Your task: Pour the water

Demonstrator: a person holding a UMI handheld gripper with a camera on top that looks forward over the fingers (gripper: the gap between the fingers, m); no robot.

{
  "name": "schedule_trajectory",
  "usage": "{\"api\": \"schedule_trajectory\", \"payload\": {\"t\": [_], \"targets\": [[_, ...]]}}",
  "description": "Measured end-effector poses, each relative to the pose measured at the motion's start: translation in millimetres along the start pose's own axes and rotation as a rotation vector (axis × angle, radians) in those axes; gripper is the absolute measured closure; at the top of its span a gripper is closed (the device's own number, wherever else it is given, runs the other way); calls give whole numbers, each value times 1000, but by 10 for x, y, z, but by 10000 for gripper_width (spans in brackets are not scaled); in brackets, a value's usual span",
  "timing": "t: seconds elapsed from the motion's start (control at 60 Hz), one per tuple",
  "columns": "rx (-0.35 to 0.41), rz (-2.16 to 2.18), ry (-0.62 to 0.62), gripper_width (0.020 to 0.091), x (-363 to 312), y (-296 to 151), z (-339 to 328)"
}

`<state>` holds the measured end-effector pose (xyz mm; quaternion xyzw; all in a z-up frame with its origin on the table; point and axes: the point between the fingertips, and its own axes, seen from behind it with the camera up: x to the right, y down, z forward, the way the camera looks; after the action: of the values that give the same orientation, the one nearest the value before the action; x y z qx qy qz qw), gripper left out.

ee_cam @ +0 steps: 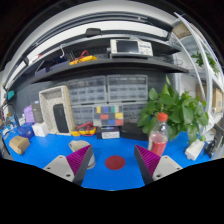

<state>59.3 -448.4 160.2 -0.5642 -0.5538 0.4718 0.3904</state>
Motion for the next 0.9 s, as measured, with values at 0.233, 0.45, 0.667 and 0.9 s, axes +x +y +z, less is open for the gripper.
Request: {"api": "schedule_trajectory", "payload": {"t": [0.233, 0.45, 0.667, 0.9], "targets": [[-32, 25, 136, 261, 1023, 506, -24], [1, 31, 132, 265, 1512, 545, 537], [77, 3, 83, 286, 1606, 317, 1080], [135, -49, 62, 613, 1587, 211, 1274]]}}
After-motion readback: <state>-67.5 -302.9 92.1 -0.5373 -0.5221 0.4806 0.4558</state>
